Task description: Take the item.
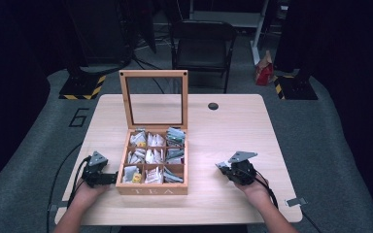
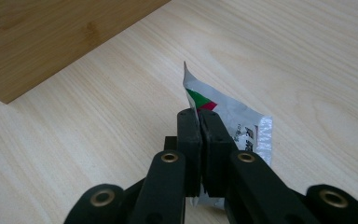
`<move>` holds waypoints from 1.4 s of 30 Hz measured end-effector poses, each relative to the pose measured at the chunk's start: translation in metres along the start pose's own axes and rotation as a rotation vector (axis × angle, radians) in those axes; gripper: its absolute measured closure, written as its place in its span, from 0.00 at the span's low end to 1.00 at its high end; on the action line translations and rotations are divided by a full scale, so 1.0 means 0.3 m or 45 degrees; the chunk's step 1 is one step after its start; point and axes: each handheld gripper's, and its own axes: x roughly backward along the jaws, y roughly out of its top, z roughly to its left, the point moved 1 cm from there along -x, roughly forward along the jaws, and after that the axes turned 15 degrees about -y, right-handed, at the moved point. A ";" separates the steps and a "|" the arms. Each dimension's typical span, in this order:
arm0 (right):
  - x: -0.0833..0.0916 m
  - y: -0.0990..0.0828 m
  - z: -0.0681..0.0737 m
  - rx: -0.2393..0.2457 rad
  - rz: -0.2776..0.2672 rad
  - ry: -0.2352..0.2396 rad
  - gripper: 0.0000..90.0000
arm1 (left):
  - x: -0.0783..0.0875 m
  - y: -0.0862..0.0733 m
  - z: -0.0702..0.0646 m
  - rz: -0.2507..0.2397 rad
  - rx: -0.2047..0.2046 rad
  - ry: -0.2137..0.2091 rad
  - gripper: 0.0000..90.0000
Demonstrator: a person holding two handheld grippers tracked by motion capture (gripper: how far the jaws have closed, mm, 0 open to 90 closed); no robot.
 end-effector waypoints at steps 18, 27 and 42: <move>-0.015 -0.004 0.022 0.008 0.036 0.035 0.65 | -0.001 0.000 -0.001 -0.005 0.008 -0.001 0.18; 0.005 0.012 0.022 -0.029 -0.011 0.052 0.59 | -0.001 0.000 -0.001 -0.004 0.007 -0.003 0.18; 0.059 0.024 -0.050 -0.127 -0.082 -0.010 0.58 | -0.001 0.000 -0.001 -0.004 0.008 -0.001 0.18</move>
